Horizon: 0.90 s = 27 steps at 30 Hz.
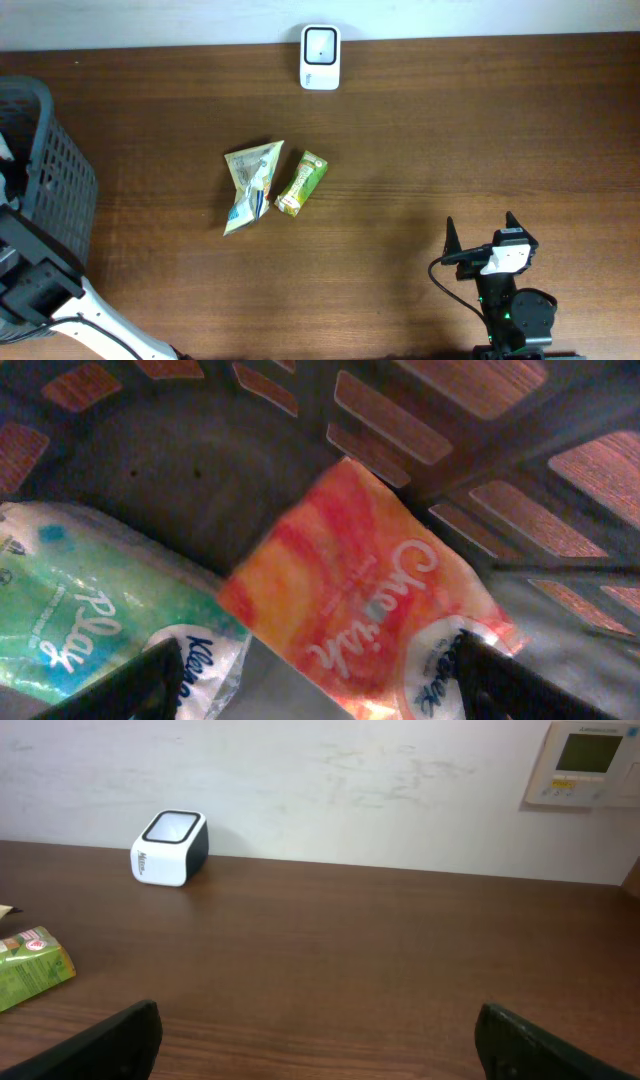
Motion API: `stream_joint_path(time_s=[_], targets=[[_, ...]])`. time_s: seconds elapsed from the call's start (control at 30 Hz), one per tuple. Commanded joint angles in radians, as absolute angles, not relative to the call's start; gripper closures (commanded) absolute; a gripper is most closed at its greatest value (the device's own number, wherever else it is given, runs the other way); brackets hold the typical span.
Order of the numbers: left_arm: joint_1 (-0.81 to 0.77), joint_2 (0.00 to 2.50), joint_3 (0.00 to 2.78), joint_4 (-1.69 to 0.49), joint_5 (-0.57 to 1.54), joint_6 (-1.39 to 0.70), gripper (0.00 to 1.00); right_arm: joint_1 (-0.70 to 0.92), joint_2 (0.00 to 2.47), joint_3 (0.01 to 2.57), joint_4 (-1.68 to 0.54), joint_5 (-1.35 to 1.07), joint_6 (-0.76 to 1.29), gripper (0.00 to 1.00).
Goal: Scan the item barcode
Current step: 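Grasp the orange tissue pack in the basket and place it right of carton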
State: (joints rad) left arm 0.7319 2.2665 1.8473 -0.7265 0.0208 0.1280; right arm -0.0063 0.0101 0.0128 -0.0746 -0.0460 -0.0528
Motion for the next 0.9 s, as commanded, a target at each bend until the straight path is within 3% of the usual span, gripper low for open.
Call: stream_joint_path(time_s=[0.0,0.03,0.17,0.27,0.37,0.57,0.77,0.87], targets=[[0.723,2.317,1.844,-0.735,0.049,0.159,0.48,-0.001,0.006,0.006,-0.076,-0.041,-0.052,0.01],[0.723,2.317,1.844,-0.738,0.048,0.159,0.57,-0.001,0.006,0.006,-0.076,-0.041,-0.052,0.01],[0.723,2.317,1.844,-0.798,0.049,0.154,0.75,-0.001,0.006,0.006,-0.076,-0.041,-0.052,0.01],[0.723,2.317,1.844,-0.860,0.045,0.089,0.82,-0.001,0.006,0.006,-0.076,-0.041,-0.052,0.01],[0.723,2.317,1.845,-0.913,0.046,0.010,1.00,-0.001,0.006,0.006,-0.076,-0.041,-0.052,0.01],[0.723,2.211,1.949,-1.009,0.049,-0.002,1.00,-0.001,0.006,0.006,-0.076,-0.041,-0.052,0.01],[0.723,1.849,2.020,-1.041,0.099,-0.050,1.00,-0.001,0.006,0.006,-0.076,-0.041,-0.052,0.01],[0.722,1.682,2.020,-1.046,0.258,-0.057,1.00,-0.001,0.006,0.006,-0.076,-0.041,-0.052,0.01]])
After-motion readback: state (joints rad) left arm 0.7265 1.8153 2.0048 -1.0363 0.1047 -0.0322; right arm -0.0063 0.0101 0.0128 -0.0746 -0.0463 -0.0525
